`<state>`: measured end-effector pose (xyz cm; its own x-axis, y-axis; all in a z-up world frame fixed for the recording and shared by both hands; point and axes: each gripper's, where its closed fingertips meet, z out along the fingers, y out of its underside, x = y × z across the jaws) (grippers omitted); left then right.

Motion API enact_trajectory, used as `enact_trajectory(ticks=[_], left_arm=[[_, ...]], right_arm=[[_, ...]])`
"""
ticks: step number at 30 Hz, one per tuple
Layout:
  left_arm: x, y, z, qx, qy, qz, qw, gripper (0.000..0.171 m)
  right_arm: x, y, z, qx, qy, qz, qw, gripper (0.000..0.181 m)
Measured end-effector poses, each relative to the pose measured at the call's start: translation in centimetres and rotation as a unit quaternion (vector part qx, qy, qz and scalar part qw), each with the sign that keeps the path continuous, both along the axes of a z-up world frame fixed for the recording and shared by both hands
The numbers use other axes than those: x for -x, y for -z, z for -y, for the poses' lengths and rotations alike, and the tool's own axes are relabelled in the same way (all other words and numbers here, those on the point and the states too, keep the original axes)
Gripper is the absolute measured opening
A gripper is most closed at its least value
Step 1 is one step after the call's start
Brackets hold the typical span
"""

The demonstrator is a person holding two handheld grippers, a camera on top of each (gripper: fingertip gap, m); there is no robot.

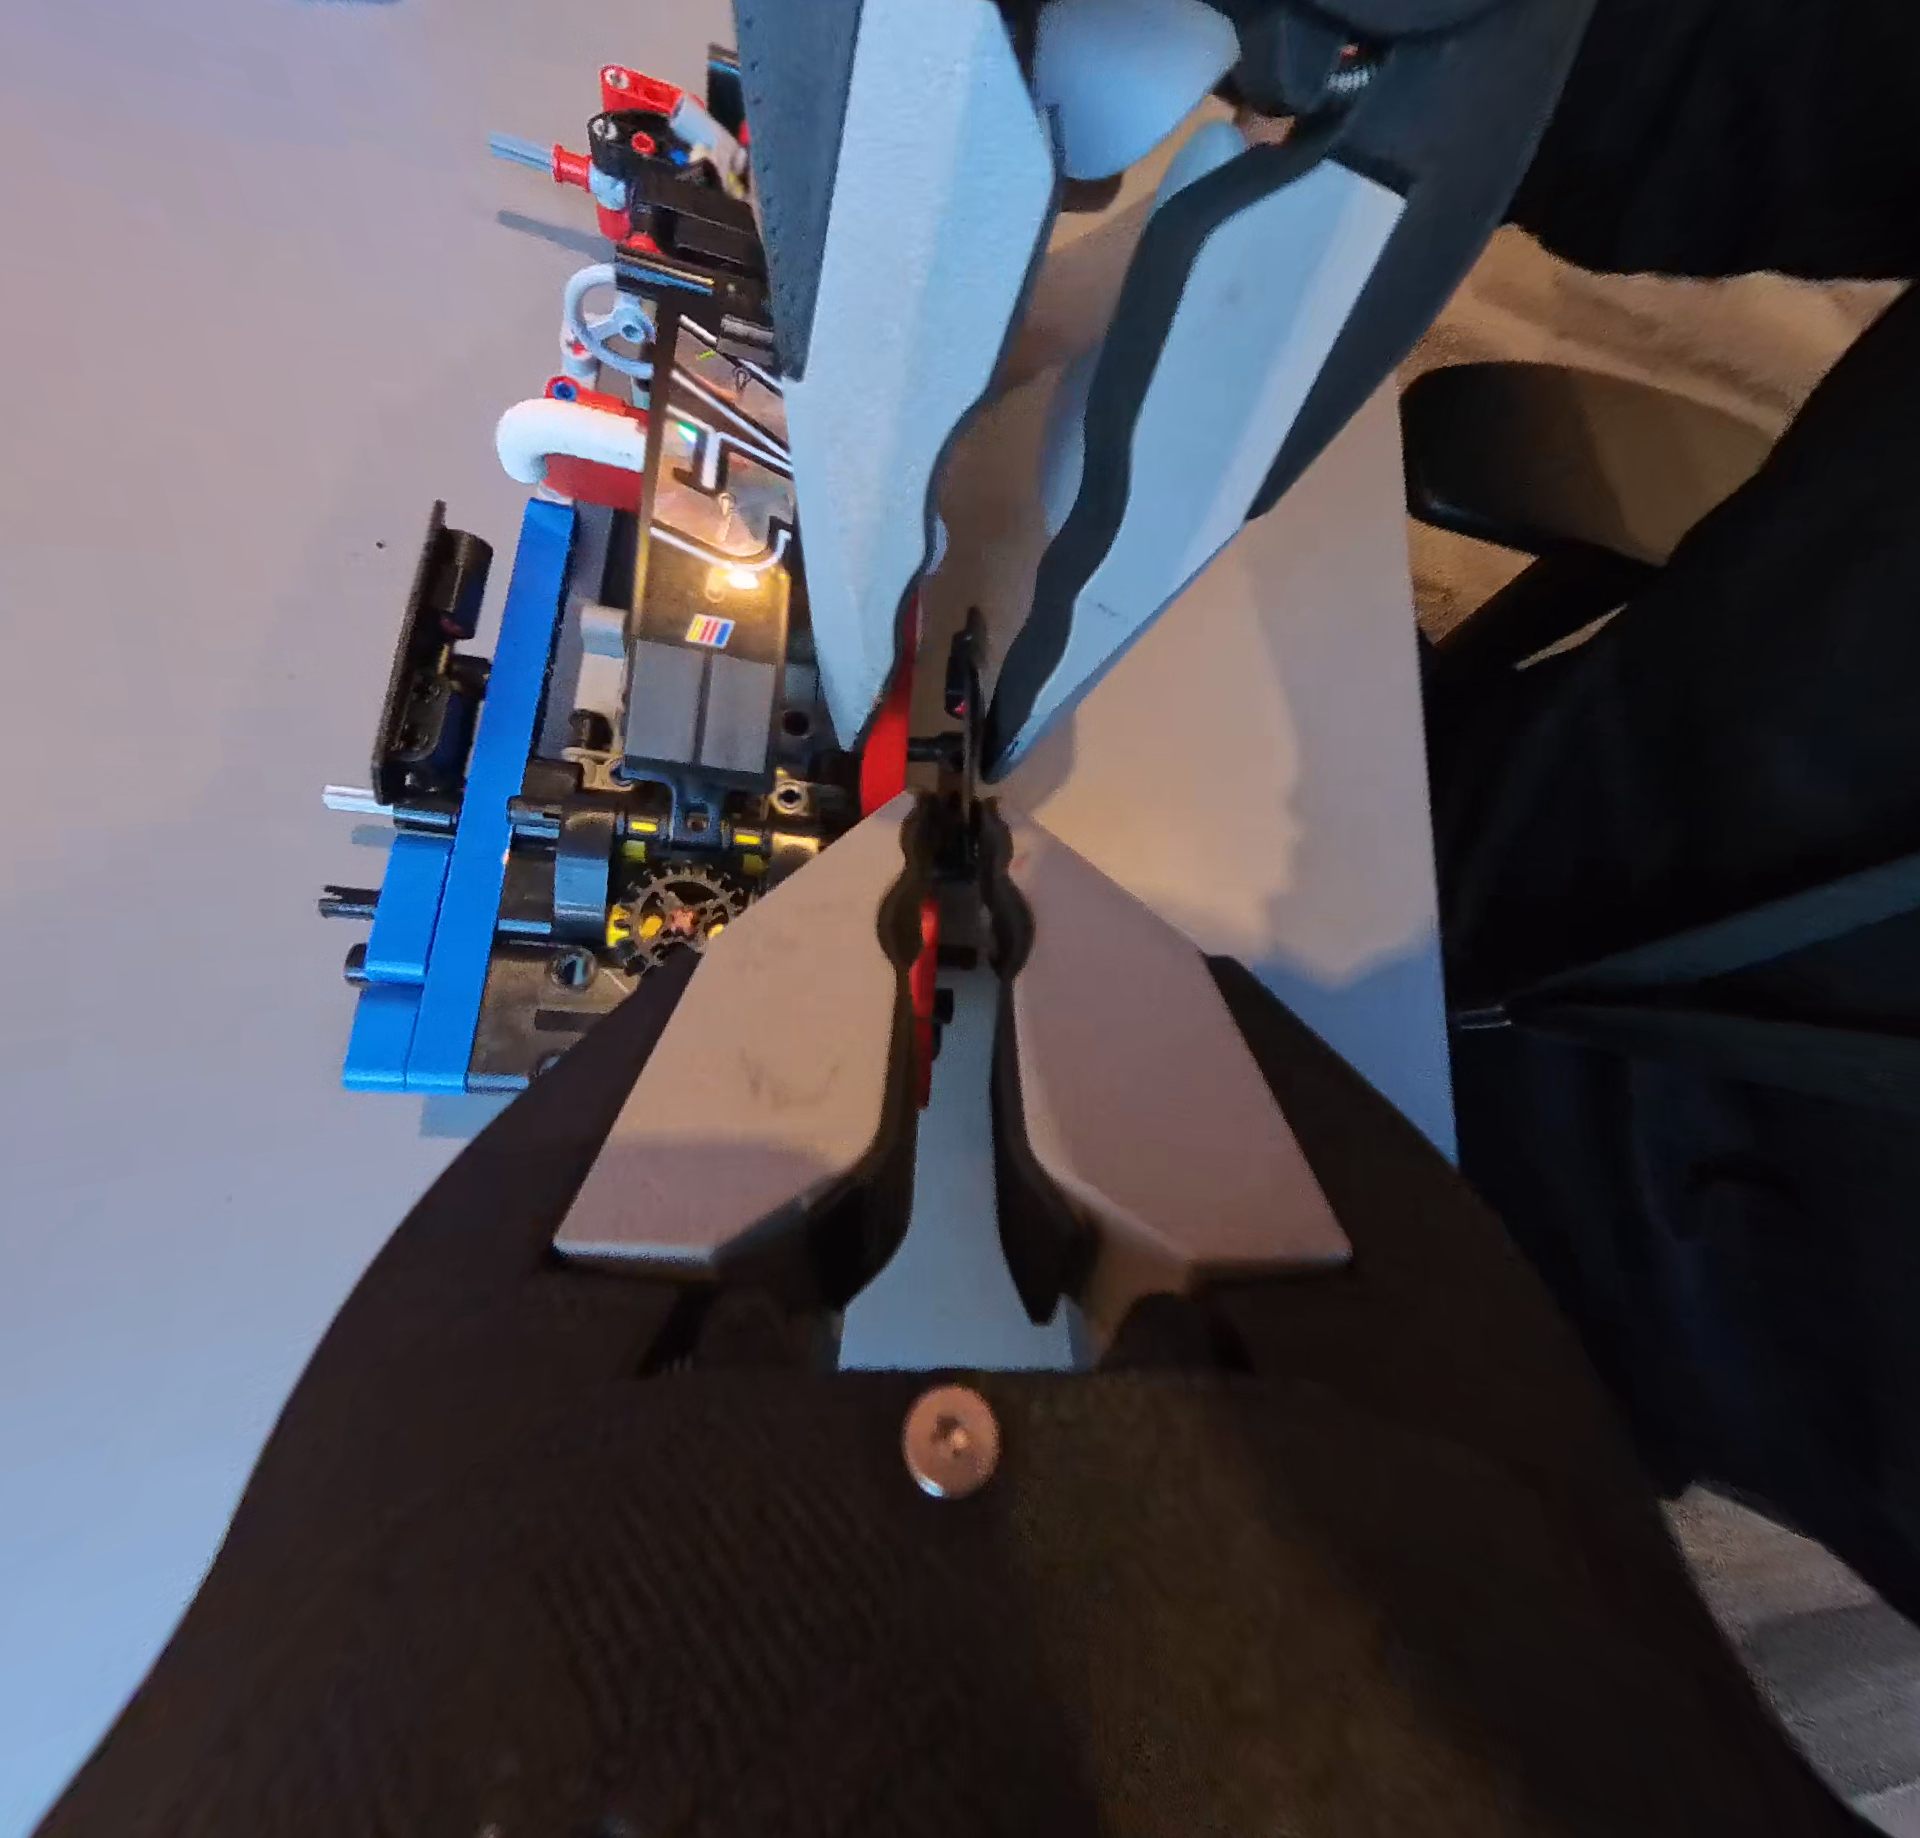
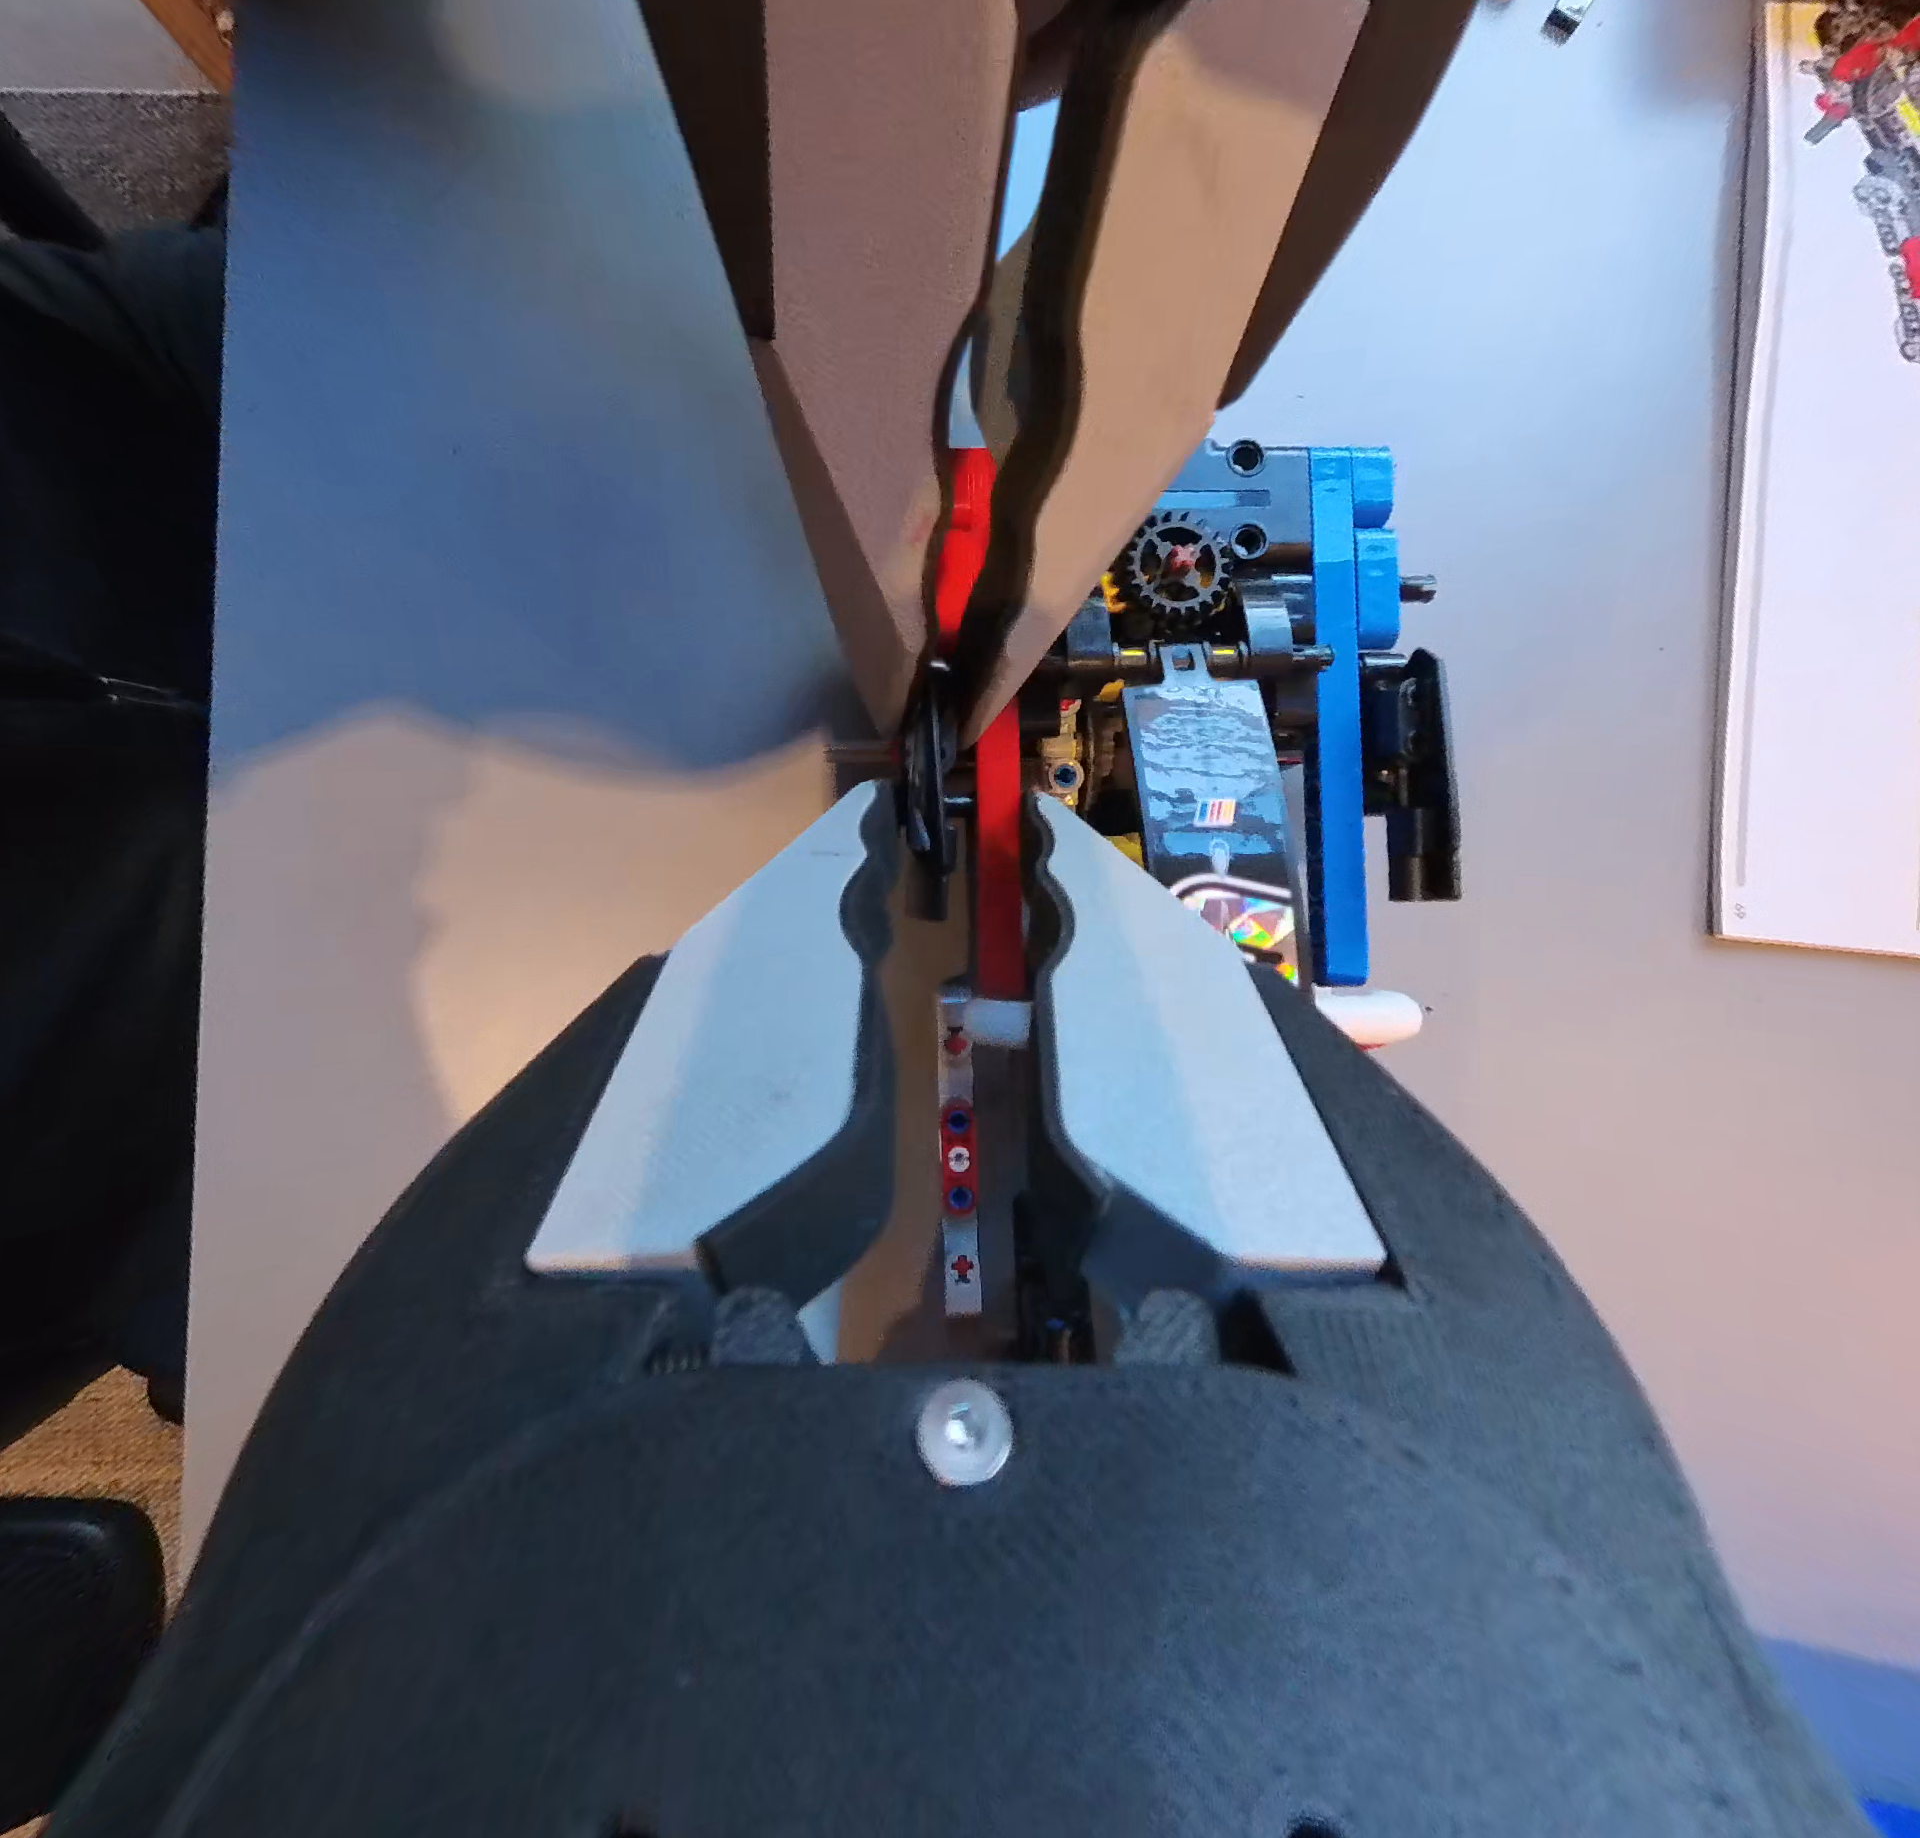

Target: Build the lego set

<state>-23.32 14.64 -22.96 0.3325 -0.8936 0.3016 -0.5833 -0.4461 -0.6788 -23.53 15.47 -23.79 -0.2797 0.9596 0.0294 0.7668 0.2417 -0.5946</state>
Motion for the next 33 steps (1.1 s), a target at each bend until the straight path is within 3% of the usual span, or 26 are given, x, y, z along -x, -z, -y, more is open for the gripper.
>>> enact_trajectory(ticks=[8, 20, 26, 33], left_arm=[[-0.01, 0.24, -0.12, -0.055, 0.006, -0.020, 0.998, 0.005], [0.36, 0.24, -0.64, -0.065, -0.007, 0.009, 0.998, 0.005], [0.42, 0.31, -0.69, -0.190, 0.047, -0.053, 0.979, 0.005], [0.58, 0.27, -0.82, -0.250, 0.071, -0.083, 0.962, 0.006]], right_arm=[[0.02, 0.21, -0.16, -0.038, -0.004, -0.019, 0.999, 0.020], [0.27, 0.20, -0.63, -0.036, 0.005, -0.019, 0.999, 0.019], [0.30, 0.22, -0.64, -0.042, 0.003, -0.024, 0.999, 0.019], [0.43, 0.17, -0.74, -0.040, 0.008, -0.031, 0.999, 0.019]])
